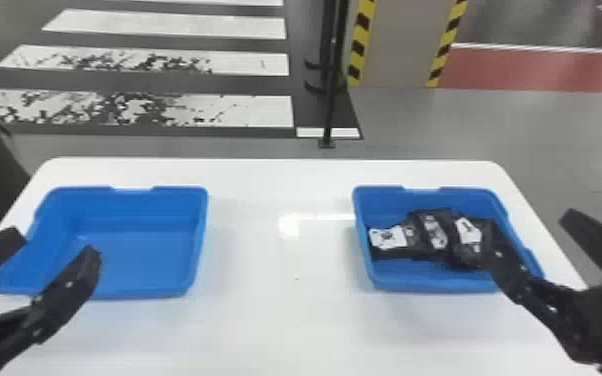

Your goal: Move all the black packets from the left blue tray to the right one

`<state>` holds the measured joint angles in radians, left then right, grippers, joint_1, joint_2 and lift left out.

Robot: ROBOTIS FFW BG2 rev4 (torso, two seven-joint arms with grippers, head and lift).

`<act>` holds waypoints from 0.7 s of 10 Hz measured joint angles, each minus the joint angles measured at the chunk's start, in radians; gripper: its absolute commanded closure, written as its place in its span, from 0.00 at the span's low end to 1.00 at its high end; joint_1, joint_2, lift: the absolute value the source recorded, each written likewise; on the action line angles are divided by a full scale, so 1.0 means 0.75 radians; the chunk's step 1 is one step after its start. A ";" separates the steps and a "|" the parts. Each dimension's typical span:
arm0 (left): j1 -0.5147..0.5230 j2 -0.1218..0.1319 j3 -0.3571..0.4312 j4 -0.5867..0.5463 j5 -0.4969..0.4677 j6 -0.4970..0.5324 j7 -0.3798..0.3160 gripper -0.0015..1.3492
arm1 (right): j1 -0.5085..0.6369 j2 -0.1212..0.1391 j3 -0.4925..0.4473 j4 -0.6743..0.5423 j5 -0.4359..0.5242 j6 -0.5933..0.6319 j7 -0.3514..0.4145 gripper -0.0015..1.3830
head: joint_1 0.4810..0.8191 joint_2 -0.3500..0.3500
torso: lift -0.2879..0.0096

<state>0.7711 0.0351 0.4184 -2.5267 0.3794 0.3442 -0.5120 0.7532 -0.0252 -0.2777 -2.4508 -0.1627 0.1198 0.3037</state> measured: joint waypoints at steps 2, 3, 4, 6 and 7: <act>0.076 -0.043 0.043 0.000 -0.076 -0.076 0.026 0.10 | 0.158 0.032 0.000 -0.052 -0.003 -0.012 0.000 0.09 | 0.63 0.54 | 0.50; 0.088 -0.046 0.057 0.001 -0.106 -0.088 0.033 0.10 | 0.197 0.033 0.001 -0.051 -0.012 -0.013 0.001 0.09 | 0.63 0.56 | 0.50; 0.089 -0.047 0.058 0.004 -0.124 -0.082 0.035 0.10 | 0.211 0.034 0.001 -0.045 -0.018 -0.013 0.002 0.09 | 0.63 0.57 | 0.50; 0.074 -0.047 0.033 0.006 -0.136 -0.051 0.034 0.10 | 0.200 0.034 0.003 -0.025 -0.036 -0.012 0.002 0.09 | 0.63 0.56 | 0.50; 0.072 -0.047 0.024 0.007 -0.135 -0.040 0.034 0.10 | 0.195 0.034 0.006 -0.013 -0.049 -0.006 0.003 0.09 | 0.63 0.55 | 0.50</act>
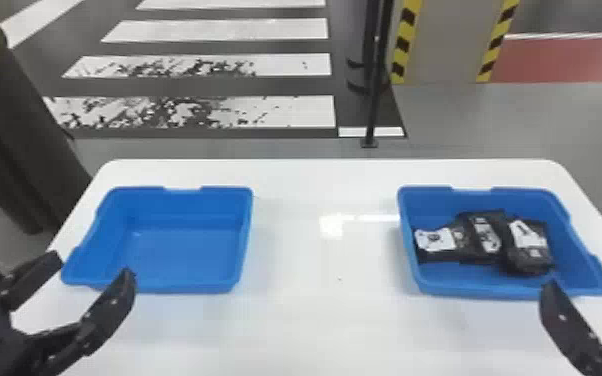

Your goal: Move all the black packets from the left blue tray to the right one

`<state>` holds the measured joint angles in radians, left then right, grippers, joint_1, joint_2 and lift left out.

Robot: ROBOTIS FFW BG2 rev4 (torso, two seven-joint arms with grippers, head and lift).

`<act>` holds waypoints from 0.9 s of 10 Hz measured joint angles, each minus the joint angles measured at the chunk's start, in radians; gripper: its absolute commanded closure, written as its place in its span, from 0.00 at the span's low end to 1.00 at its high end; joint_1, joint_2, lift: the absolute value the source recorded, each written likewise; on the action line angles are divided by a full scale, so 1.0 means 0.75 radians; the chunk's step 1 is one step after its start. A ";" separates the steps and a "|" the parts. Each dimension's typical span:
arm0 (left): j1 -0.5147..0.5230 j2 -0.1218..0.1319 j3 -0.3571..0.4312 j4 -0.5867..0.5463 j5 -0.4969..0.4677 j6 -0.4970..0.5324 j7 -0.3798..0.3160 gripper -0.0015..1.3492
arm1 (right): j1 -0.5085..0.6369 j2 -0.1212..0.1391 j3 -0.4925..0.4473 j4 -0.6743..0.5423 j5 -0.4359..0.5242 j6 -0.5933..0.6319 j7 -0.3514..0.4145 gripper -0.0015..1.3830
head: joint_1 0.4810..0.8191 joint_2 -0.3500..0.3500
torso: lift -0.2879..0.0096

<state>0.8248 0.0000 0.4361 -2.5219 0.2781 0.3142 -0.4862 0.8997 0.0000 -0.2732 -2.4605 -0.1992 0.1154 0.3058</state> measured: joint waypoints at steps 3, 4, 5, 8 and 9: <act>-0.020 0.000 -0.033 0.013 0.002 0.025 0.000 0.10 | -0.027 -0.001 0.018 0.044 -0.028 0.009 0.008 0.09 | 0.63 0.54 | 0.50; -0.028 0.000 -0.041 0.021 0.007 0.018 0.000 0.10 | -0.037 -0.002 0.021 0.047 -0.036 0.010 0.015 0.09 | 0.63 0.54 | 0.50; -0.031 0.000 -0.047 0.023 0.011 0.017 0.000 0.10 | -0.044 -0.002 0.025 0.047 -0.047 0.010 0.018 0.09 | 0.63 0.54 | 0.50; -0.031 0.000 -0.048 0.029 0.015 0.029 0.000 0.10 | -0.051 -0.014 0.034 0.051 -0.061 0.010 0.022 0.09 | 0.63 0.55 | 0.50; -0.032 0.000 -0.051 0.029 0.020 0.029 0.000 0.10 | -0.051 -0.014 0.034 0.048 -0.068 0.010 0.022 0.09 | 0.63 0.55 | 0.50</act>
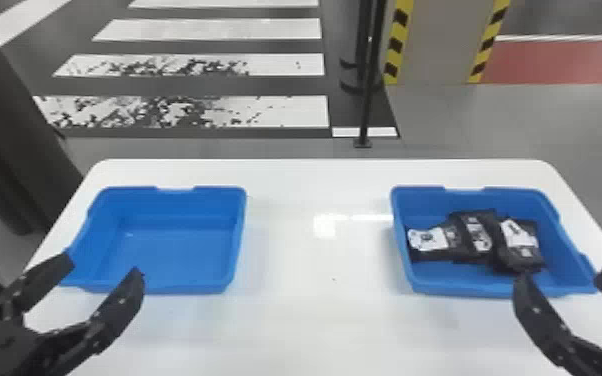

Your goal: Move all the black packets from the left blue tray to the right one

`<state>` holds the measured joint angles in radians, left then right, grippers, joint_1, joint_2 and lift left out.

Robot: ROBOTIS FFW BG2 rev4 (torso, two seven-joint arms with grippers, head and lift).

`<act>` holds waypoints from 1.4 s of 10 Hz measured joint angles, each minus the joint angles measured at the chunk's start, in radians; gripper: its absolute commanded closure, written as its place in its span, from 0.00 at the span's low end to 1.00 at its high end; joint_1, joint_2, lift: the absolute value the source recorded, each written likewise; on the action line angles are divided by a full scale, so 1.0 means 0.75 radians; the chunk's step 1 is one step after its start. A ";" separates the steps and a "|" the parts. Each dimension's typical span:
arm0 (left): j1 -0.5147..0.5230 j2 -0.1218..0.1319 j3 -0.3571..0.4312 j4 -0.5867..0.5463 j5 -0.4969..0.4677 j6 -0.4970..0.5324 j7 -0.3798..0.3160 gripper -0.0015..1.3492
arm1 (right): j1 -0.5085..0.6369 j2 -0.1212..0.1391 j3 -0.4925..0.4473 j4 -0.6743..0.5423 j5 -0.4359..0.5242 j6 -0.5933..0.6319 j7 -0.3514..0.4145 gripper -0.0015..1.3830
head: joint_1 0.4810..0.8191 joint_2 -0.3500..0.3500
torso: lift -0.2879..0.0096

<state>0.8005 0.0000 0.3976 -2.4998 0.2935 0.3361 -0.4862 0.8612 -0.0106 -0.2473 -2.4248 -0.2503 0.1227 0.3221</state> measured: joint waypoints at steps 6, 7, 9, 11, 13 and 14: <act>-0.010 0.000 -0.012 0.000 0.015 -0.004 0.000 0.10 | -0.032 -0.006 0.000 0.003 -0.037 0.000 0.009 0.09 | 0.63 0.54 | 0.50; -0.010 0.000 -0.012 0.002 0.014 -0.002 0.000 0.10 | -0.034 -0.006 0.000 0.003 -0.038 0.000 0.010 0.09 | 0.63 0.54 | 0.50; -0.010 0.000 -0.011 0.005 0.019 -0.001 0.001 0.10 | -0.039 -0.006 0.001 0.005 -0.042 0.000 0.014 0.09 | 0.63 0.54 | 0.50; -0.016 0.000 -0.011 0.007 0.017 -0.003 0.002 0.10 | -0.051 -0.010 0.011 0.018 -0.050 0.000 0.020 0.09 | 0.63 0.55 | 0.50; -0.018 0.000 -0.014 0.007 0.018 -0.006 0.002 0.10 | -0.057 -0.012 0.018 0.020 -0.058 0.000 0.021 0.09 | 0.63 0.55 | 0.50; -0.020 0.000 -0.016 0.007 0.018 -0.001 0.002 0.10 | -0.066 -0.012 0.019 0.023 -0.062 -0.001 0.026 0.09 | 0.63 0.56 | 0.50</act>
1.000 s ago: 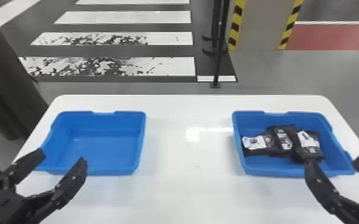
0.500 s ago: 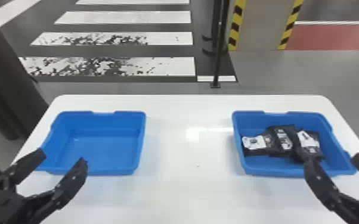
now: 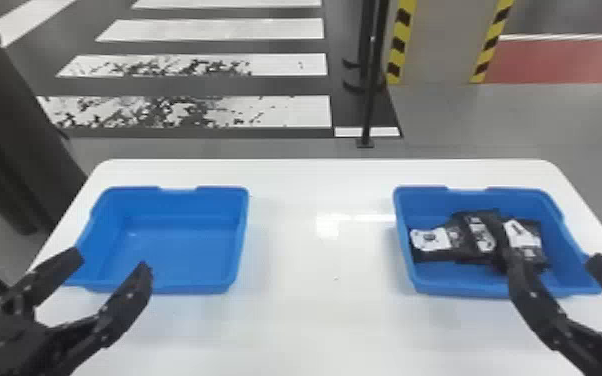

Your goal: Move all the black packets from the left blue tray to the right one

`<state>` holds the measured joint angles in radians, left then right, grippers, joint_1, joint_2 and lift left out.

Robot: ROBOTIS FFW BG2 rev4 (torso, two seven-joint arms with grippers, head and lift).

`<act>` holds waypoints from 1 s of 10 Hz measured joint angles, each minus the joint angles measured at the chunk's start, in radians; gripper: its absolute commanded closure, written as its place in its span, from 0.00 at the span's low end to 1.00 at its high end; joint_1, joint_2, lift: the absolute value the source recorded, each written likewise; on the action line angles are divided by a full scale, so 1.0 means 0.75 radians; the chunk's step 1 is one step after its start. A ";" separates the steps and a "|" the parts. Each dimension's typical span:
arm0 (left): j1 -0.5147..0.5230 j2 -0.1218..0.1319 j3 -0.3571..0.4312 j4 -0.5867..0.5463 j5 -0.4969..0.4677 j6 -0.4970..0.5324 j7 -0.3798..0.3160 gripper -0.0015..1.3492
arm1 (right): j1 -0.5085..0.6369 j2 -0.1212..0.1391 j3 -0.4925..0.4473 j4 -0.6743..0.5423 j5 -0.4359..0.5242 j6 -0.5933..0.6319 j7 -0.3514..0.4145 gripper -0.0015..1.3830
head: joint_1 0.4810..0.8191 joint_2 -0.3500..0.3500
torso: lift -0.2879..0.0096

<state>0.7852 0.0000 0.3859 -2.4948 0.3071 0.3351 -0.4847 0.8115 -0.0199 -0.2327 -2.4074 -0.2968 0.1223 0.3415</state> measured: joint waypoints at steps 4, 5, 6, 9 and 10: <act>-0.016 0.000 -0.009 0.000 -0.002 0.015 0.000 0.10 | -0.025 -0.005 0.012 0.018 -0.009 0.000 0.009 0.09 | 0.63 0.56 | 0.50; -0.018 0.000 -0.009 0.002 -0.003 0.019 0.000 0.10 | -0.027 -0.009 0.020 0.021 -0.016 0.000 0.009 0.09 | 0.63 0.56 | 0.50; -0.019 0.000 -0.009 0.005 -0.003 0.022 0.000 0.10 | -0.029 -0.013 0.032 0.026 -0.024 0.000 0.009 0.09 | 0.63 0.57 | 0.50; -0.020 0.000 -0.009 0.010 0.003 0.026 0.000 0.10 | -0.033 -0.020 0.049 0.033 -0.037 0.000 0.009 0.09 | 0.63 0.59 | 0.50; -0.020 0.000 -0.009 0.010 0.003 0.023 0.000 0.10 | -0.034 -0.021 0.050 0.034 -0.038 0.000 0.009 0.09 | 0.63 0.59 | 0.50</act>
